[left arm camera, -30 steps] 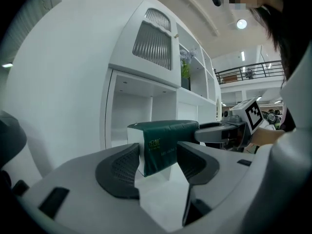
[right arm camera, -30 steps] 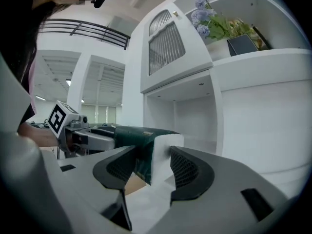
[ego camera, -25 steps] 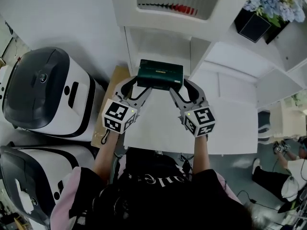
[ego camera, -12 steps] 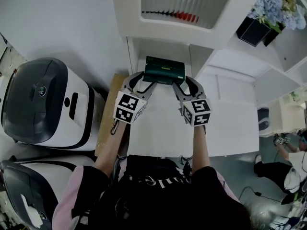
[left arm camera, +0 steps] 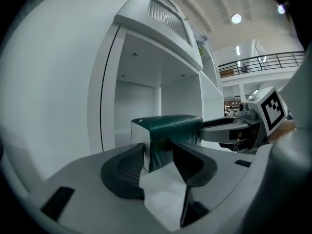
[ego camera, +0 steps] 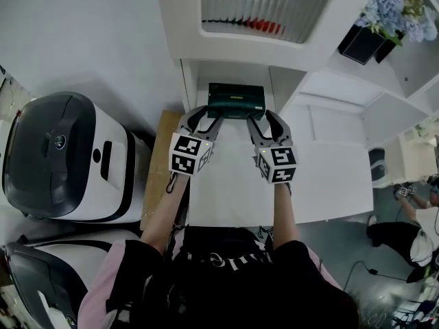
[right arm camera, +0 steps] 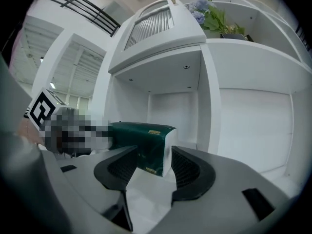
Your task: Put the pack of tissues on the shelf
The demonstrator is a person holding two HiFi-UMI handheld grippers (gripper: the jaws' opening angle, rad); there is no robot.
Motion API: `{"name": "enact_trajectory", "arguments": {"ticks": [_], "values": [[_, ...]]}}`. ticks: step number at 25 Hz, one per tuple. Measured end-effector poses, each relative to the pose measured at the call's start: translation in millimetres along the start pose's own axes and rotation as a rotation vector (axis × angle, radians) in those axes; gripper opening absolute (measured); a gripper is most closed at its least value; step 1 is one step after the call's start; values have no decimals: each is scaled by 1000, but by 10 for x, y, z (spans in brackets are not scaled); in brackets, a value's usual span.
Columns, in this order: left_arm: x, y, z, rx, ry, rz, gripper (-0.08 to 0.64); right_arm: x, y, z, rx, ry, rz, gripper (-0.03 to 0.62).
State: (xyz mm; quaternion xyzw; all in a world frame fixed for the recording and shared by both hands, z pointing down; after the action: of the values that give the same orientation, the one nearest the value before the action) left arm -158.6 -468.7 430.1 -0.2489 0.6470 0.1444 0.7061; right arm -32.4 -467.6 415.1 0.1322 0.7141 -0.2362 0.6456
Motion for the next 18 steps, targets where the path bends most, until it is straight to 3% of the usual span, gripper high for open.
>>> {"name": "enact_trajectory", "arguments": {"ticks": [4, 18], "values": [[-6, -61, -18, 10, 47, -1, 190, -150, 126, 46, -32, -22, -24, 221], [31, -450, -53, 53, 65, -65, 190, -707, 618, -46, -32, -93, -119, 221]]}}
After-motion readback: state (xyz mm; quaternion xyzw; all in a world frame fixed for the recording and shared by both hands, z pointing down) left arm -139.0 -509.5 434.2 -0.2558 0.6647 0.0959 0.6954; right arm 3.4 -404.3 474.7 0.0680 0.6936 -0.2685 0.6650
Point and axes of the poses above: the fingertips, and each gripper's own axes: y backward along the fingers, z to its right, x out of its top, the point moved 1 cm from there along y, backward along the fingers, and after that the axes turned 2 degrees about -y, right-handed, at the moved point
